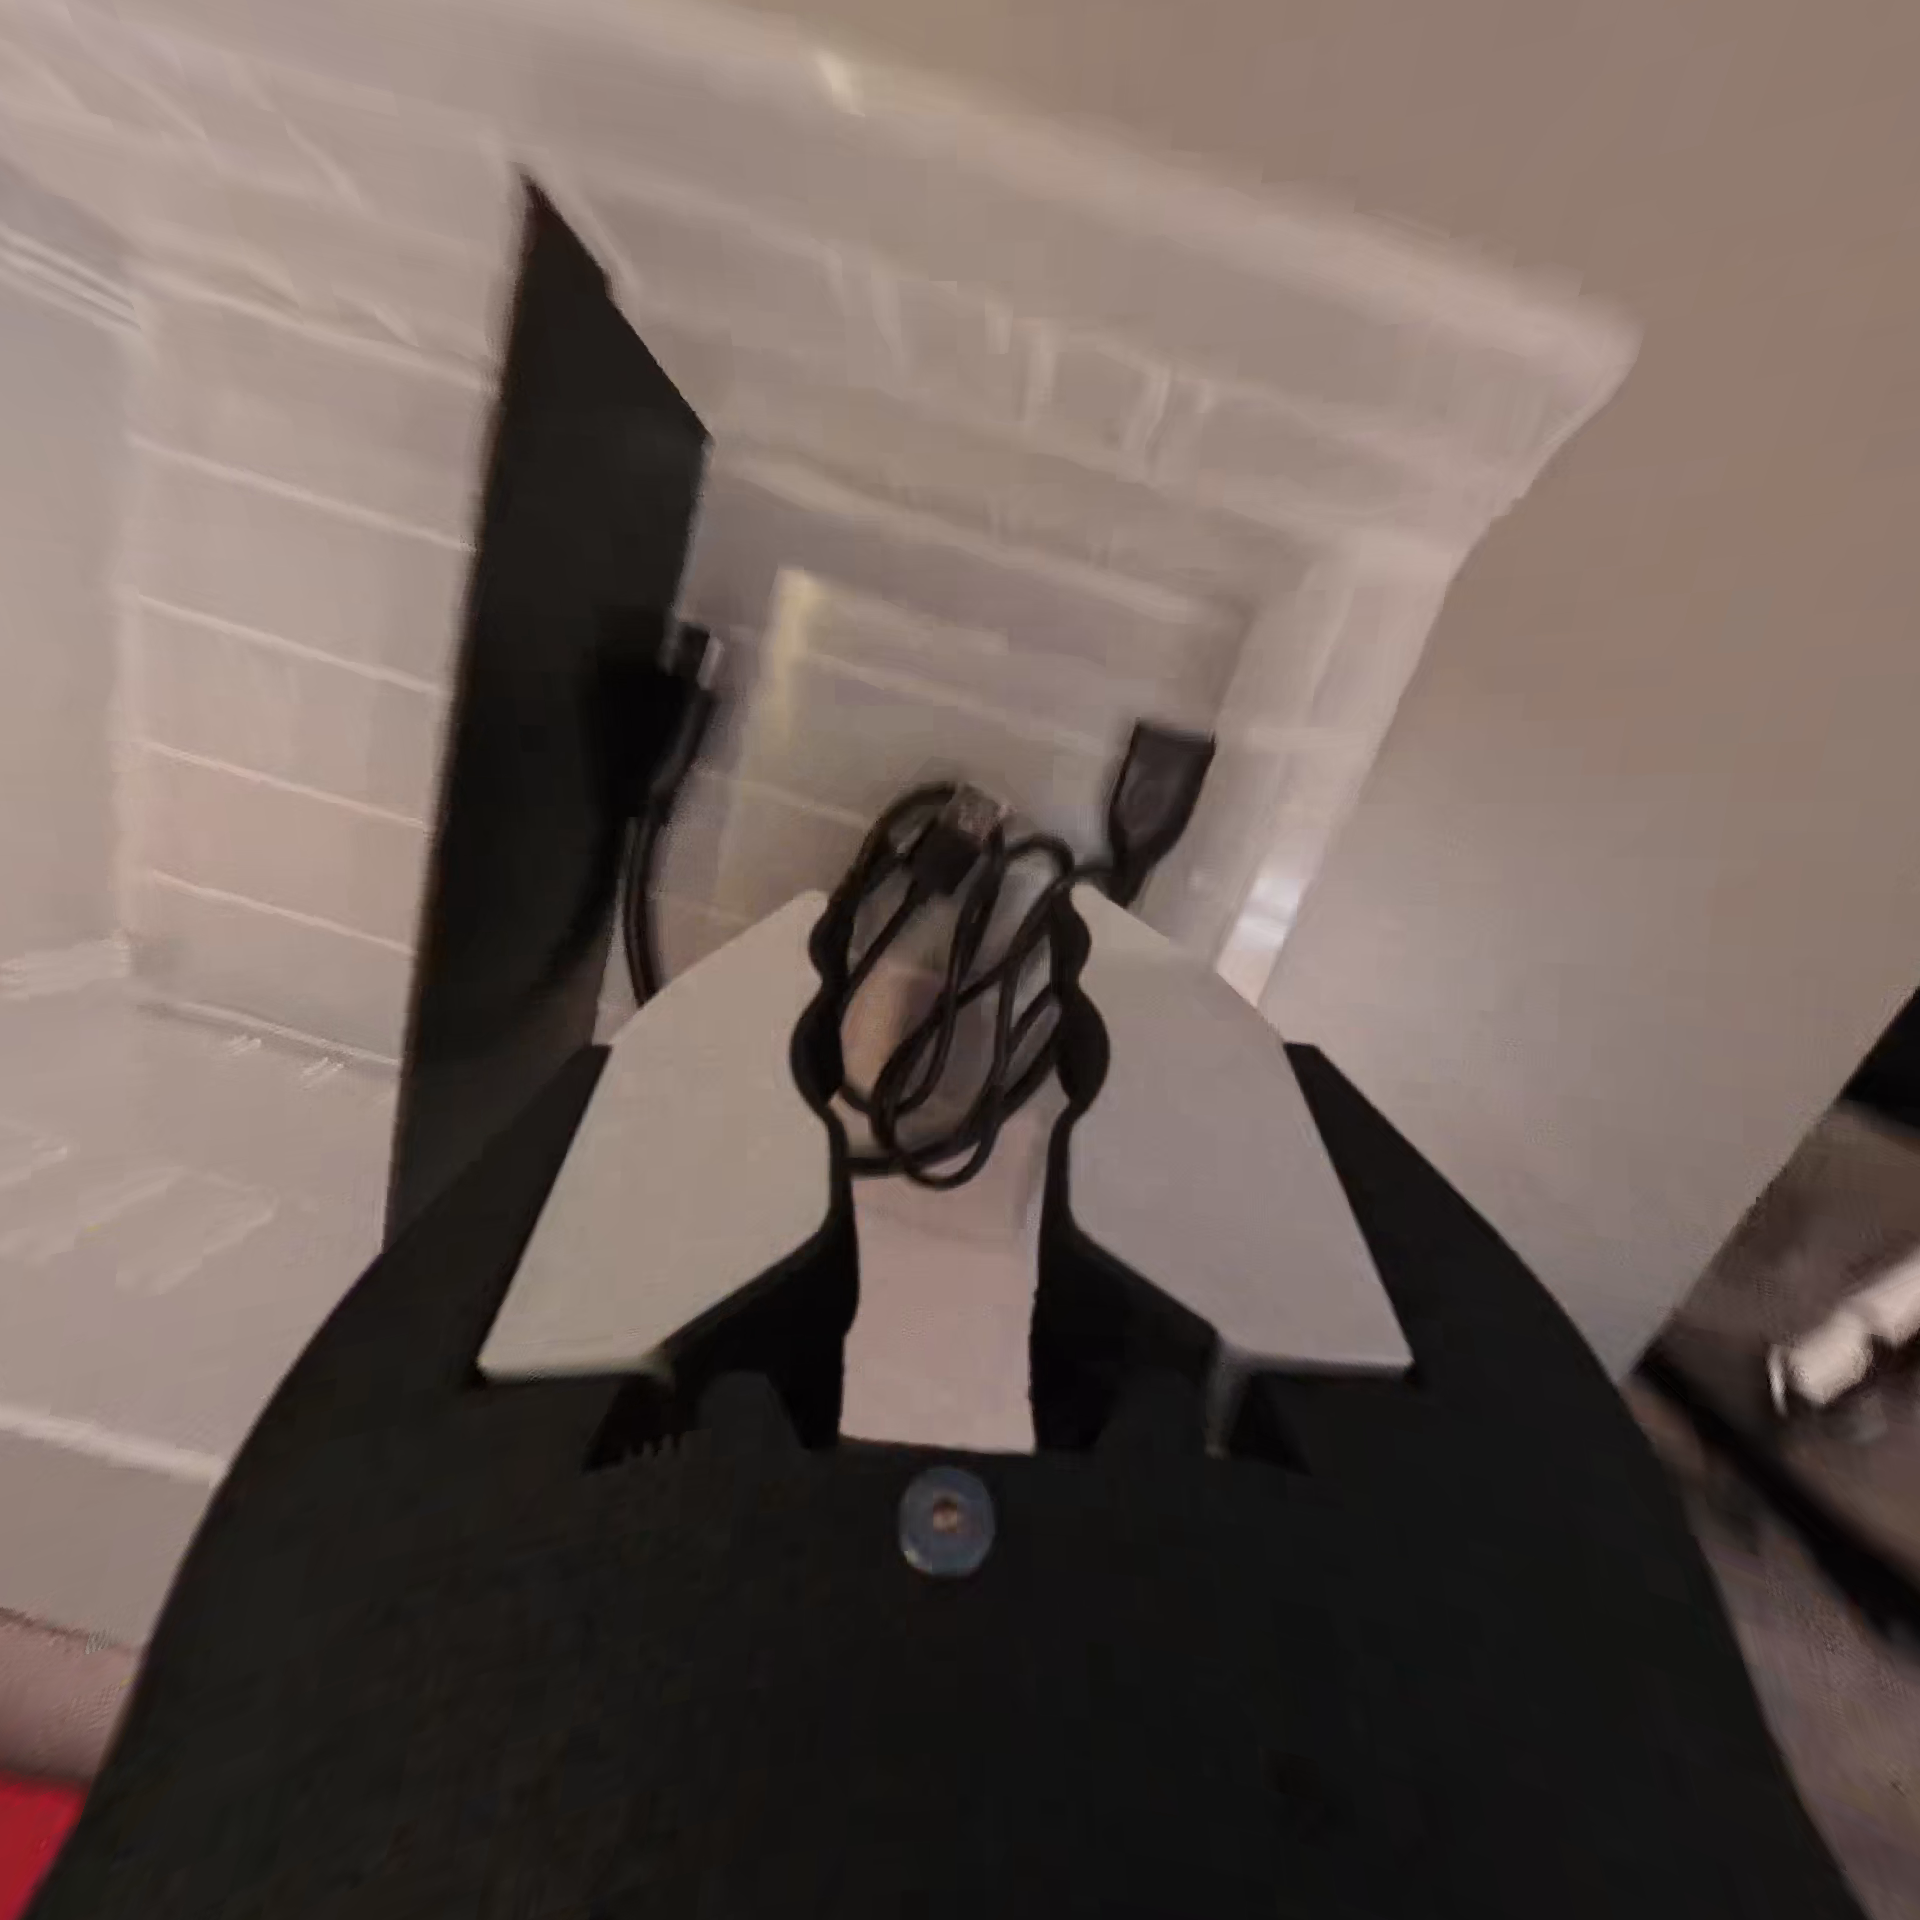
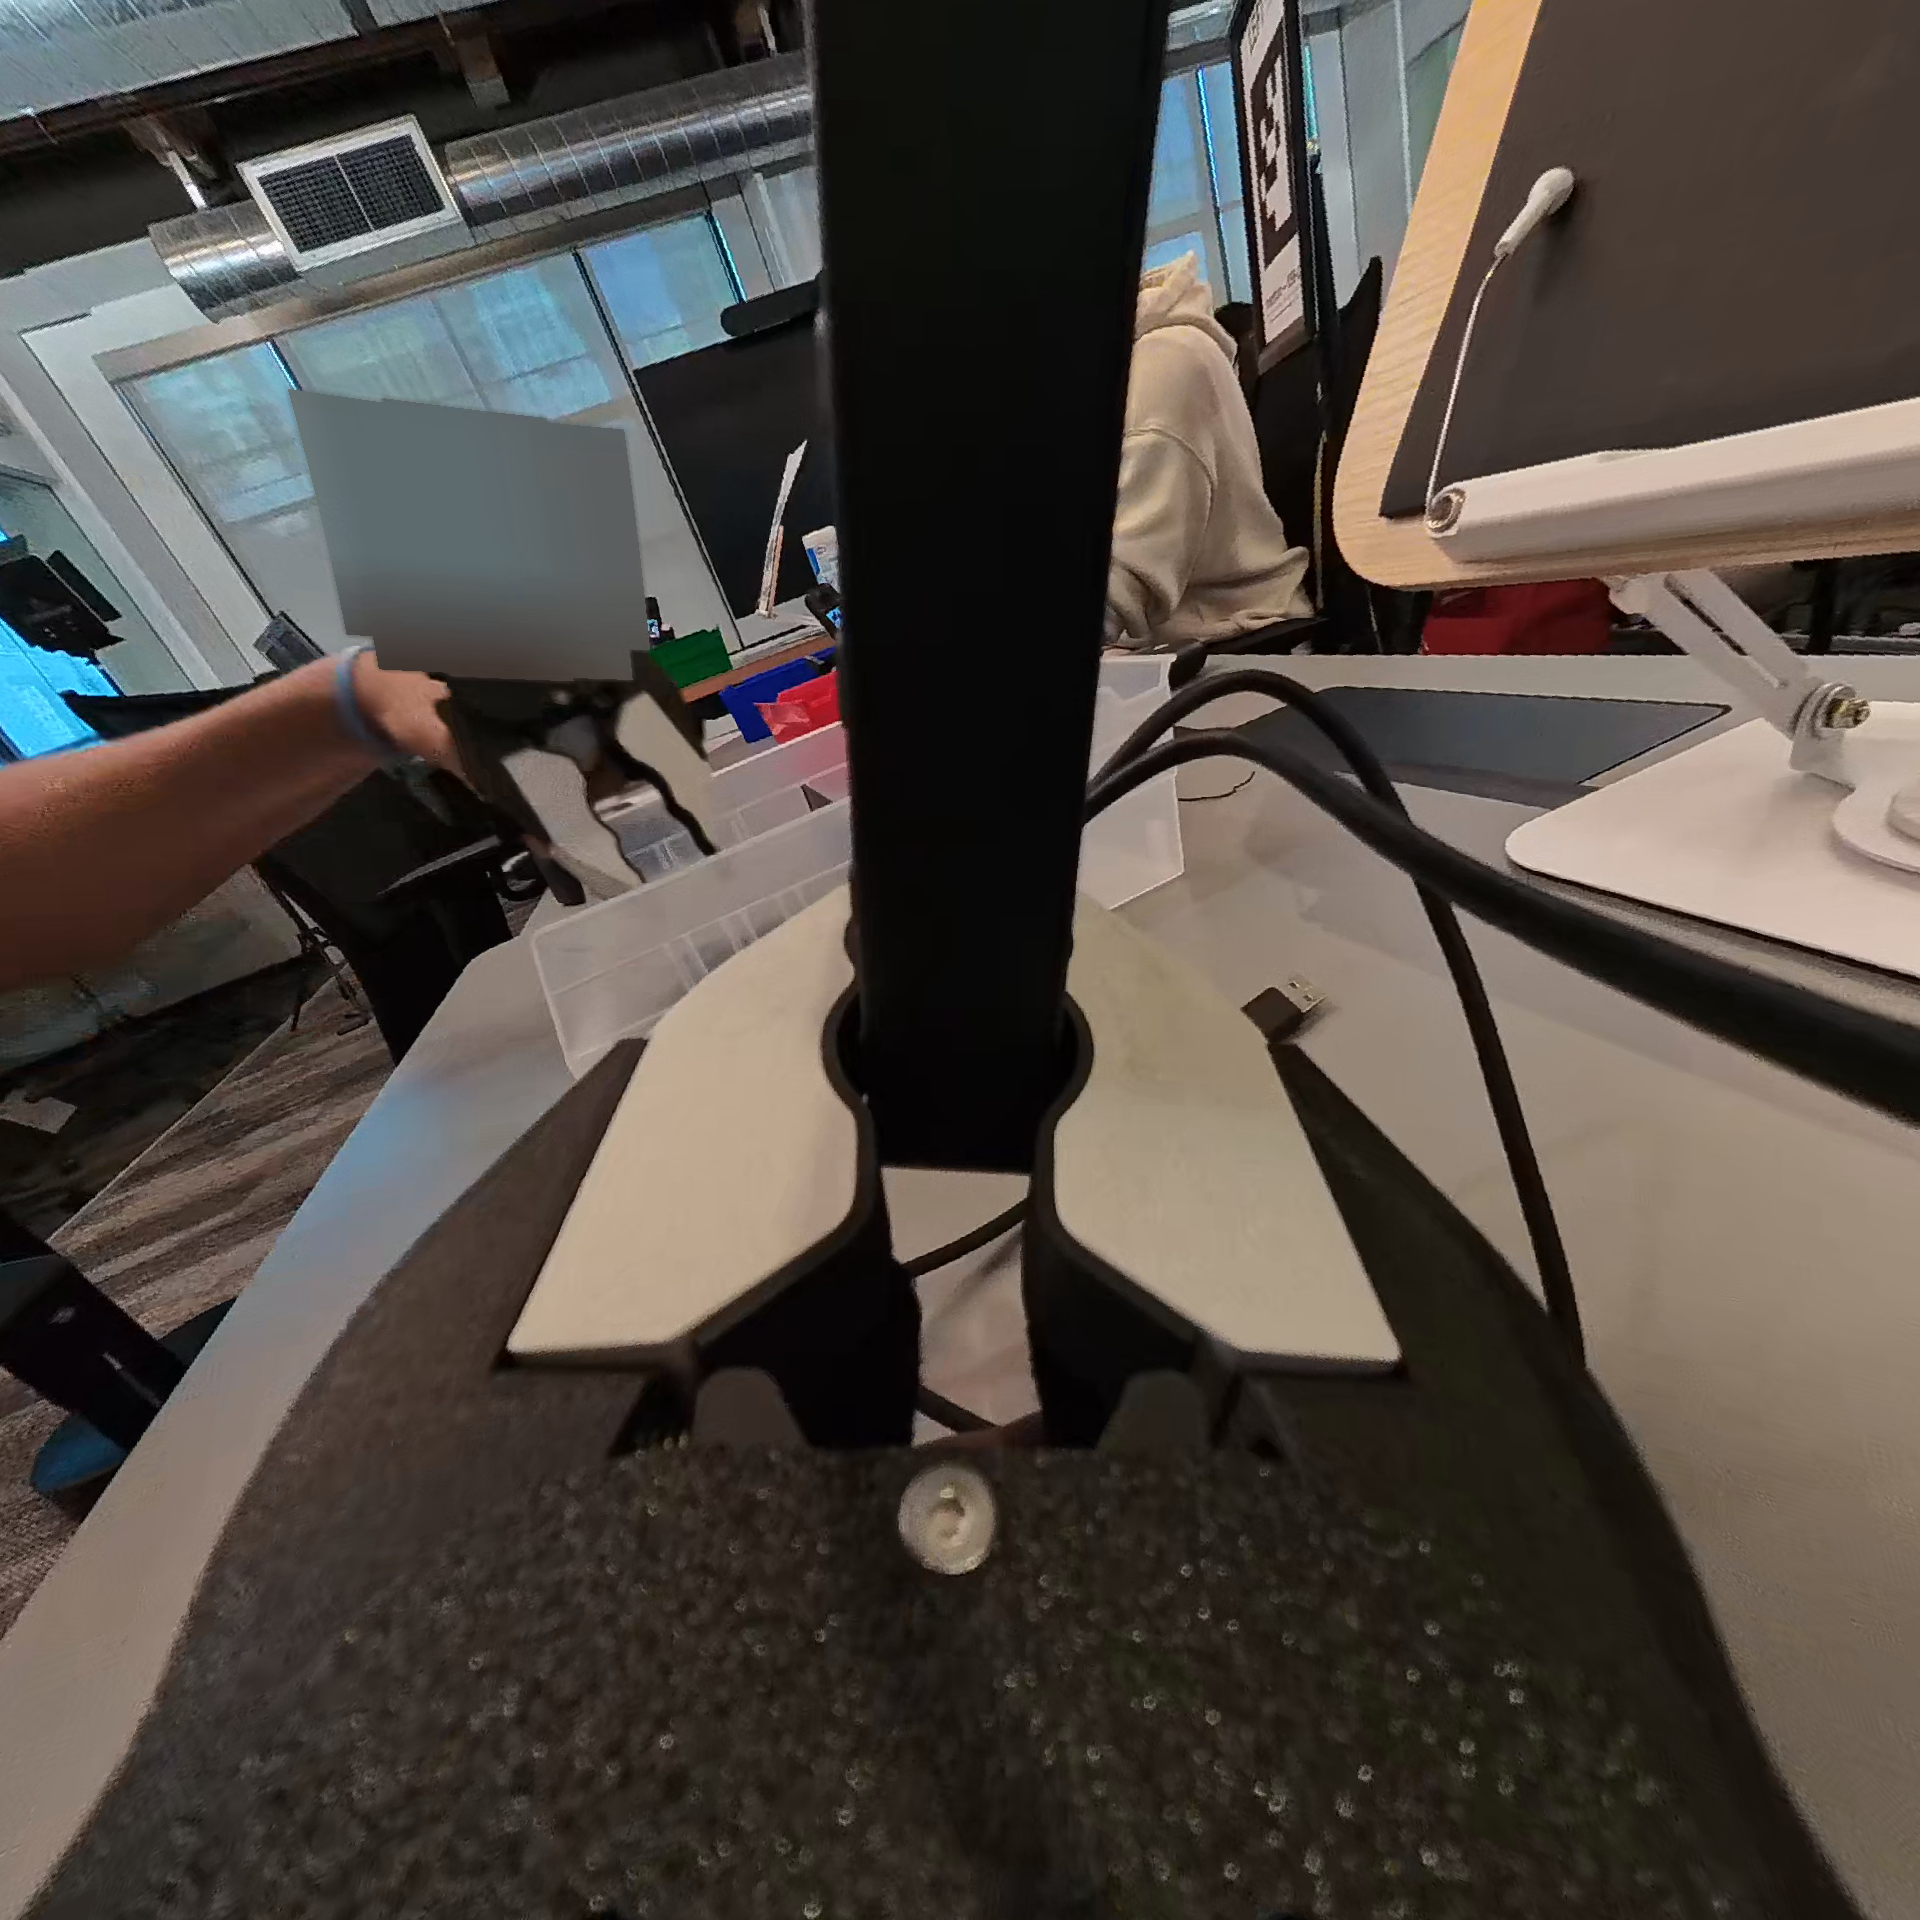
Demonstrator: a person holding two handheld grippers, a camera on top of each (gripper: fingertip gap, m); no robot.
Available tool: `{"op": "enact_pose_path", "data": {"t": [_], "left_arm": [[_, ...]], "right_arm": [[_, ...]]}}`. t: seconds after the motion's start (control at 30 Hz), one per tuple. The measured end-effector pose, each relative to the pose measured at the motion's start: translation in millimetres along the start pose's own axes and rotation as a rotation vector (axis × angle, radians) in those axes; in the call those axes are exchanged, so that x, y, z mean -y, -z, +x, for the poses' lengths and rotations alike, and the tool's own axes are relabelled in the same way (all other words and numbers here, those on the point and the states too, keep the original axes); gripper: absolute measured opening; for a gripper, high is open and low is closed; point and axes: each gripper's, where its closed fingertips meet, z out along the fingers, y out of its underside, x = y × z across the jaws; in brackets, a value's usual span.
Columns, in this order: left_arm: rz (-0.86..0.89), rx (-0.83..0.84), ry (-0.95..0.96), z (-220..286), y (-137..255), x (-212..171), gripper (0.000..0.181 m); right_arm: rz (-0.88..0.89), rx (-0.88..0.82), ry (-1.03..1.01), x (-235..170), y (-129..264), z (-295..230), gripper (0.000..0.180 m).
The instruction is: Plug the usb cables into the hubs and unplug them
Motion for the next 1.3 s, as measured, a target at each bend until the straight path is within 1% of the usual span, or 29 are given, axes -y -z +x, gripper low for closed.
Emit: {"op": "enact_pose_path", "data": {"t": [0.03,0.1,0.17,0.2,0.23,0.27,0.3,0.33,0.37,0.43,0.5,0.6,0.73,0.8,0.87,0.93,1.0,1.03,1.1,1.13,1.2,1.27,1.3], "left_arm": [[-0.104,-0.026,-0.041,-2.4,-8.5,-9.6,0.036],[-0.294,0.024,-0.120,-19.4,-21.8,-30.2,0.037],[-0.398,0.032,-0.162,-27.2,-33.4,-46.1,0.037],[-0.409,-0.001,-0.156,-23.4,-39.0,-50.1,0.032],[-0.396,-0.042,-0.152,-17.3,-42.0,-50.4,0.020],[-0.372,-0.042,-0.155,-16.4,-43.3,-48.1,0.019],[-0.360,-0.011,-0.163,-19.7,-45.1,-47.0,0.023],[-0.362,-0.007,-0.172,-18.6,-47.9,-48.1,0.016],[-0.362,-0.030,-0.186,-13.2,-48.9,-48.2,0.005],[-0.370,0.025,-0.195,-17.0,-49.1,-46.9,0.004],[-0.359,0.045,-0.184,-16.6,-44.8,-45.9,0.003],[-0.251,0.054,-0.086,-13.9,-20.0,-32.7,0.003],[-0.088,0.054,0.001,2.3,46.0,-1.8,0.003],[-0.022,0.011,0.005,27.2,83.4,21.4,0.003],[0.035,-0.060,-0.025,62.6,113.2,47.9,0.003],[0.073,-0.118,-0.037,95.6,124.1,72.4,0.003],[0.111,-0.181,0.016,126.9,108.4,94.2,0.003],[0.117,-0.232,0.069,145.2,90.6,102.4,0.003],[0.079,-0.280,0.232,174.5,39.1,111.2,0.003],[0.053,-0.266,0.292,183.3,11.2,114.3,0.003],[0.065,-0.184,0.324,187.1,-32.8,124.6,0.003],[0.108,-0.084,0.397,177.6,-58.3,133.1,0.004],[0.147,-0.069,0.424,177.3,-63.8,137.3,0.011]], "right_arm": [[0.001,0.001,-0.005,0.1,0.1,0.4,0.027],[0.000,0.004,-0.013,0.0,0.0,0.8,0.027],[0.000,0.003,-0.012,-0.1,-0.1,0.8,0.027],[-0.002,0.005,-0.011,-0.3,-0.2,0.3,0.027],[-0.002,0.006,-0.010,-0.4,-0.4,-0.1,0.027],[-0.004,0.008,-0.010,-0.6,-0.6,-0.7,0.027],[-0.006,0.010,-0.010,-0.9,-0.9,-1.2,0.027],[-0.008,0.012,-0.010,-1.3,-1.2,-1.7,0.027],[-0.009,0.014,-0.010,-1.7,-1.7,-2.2,0.027],[-0.012,0.015,-0.007,-2.1,-2.3,-2.7,0.027],[-0.012,0.014,-0.004,-2.1,-2.2,-3.0,0.027],[-0.007,0.010,-0.003,-1.2,-1.2,-2.7,0.027],[0.002,0.006,-0.014,0.2,-0.3,-0.9,0.027],[0.005,0.005,-0.019,0.7,0.0,-0.1,0.027],[0.009,0.004,-0.020,1.4,0.3,0.1,0.027],[0.010,0.002,-0.021,1.5,0.3,0.5,0.027],[0.010,0.000,-0.019,1.5,0.2,0.7,0.027],[0.011,-0.001,-0.018,1.8,0.3,0.7,0.027],[0.010,-0.002,-0.015,1.9,0.3,0.7,0.027],[0.010,-0.002,-0.014,1.9,0.3,0.5,0.027],[0.007,0.000,-0.012,1.4,0.1,0.2,0.027],[0.005,-0.001,-0.008,1.2,0.0,-0.2,0.027],[0.003,-0.001,-0.005,1.0,-0.1,-0.4,0.027]]}}
